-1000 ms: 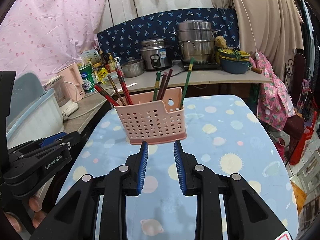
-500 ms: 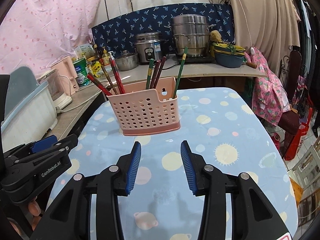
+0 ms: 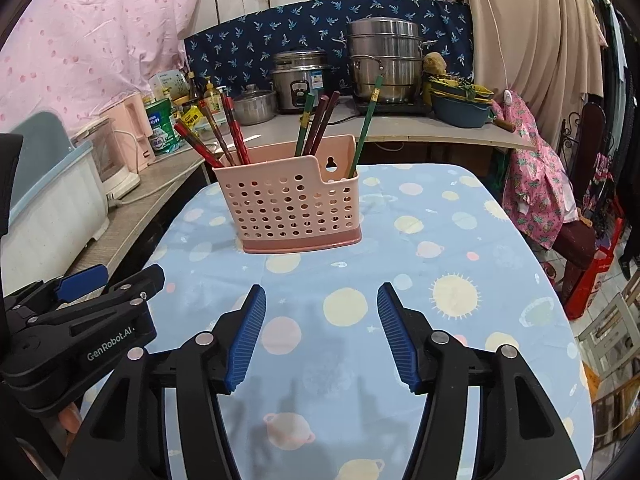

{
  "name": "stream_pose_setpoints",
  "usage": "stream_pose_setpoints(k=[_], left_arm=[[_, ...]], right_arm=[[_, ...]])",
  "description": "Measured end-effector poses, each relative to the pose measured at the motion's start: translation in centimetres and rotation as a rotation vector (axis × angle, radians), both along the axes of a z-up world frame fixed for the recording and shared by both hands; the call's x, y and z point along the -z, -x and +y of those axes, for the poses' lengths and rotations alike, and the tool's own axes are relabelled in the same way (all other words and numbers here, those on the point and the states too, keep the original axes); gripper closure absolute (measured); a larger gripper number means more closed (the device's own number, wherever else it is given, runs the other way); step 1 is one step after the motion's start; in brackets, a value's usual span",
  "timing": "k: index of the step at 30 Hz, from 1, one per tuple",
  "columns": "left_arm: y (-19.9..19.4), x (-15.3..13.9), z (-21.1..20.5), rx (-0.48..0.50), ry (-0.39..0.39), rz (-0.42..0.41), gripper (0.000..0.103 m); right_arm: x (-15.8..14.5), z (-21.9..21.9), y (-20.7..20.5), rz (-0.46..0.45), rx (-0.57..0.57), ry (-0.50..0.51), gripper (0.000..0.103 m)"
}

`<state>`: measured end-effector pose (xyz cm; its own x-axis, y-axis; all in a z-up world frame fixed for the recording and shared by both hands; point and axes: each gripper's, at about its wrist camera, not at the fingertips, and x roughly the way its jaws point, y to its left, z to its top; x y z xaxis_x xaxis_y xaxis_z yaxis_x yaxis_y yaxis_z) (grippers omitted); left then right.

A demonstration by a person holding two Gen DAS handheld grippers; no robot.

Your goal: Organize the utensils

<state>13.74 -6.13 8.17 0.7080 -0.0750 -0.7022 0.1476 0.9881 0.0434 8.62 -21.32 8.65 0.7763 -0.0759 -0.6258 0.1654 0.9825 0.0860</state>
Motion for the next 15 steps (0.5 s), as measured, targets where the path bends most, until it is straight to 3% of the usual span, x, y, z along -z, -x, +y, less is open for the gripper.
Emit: stream_pose_setpoints(k=[5, 15], left_arm=[[0.04, 0.16, 0.08, -0.004, -0.005, 0.0, 0.026], [-0.16, 0.23, 0.45, -0.02, -0.011, -0.004, 0.016]], right_arm=[[0.05, 0.32, -0.13, 0.003, 0.006, 0.025, 0.04], [0.36, -0.11, -0.37, 0.018, 0.022, 0.015, 0.029]])
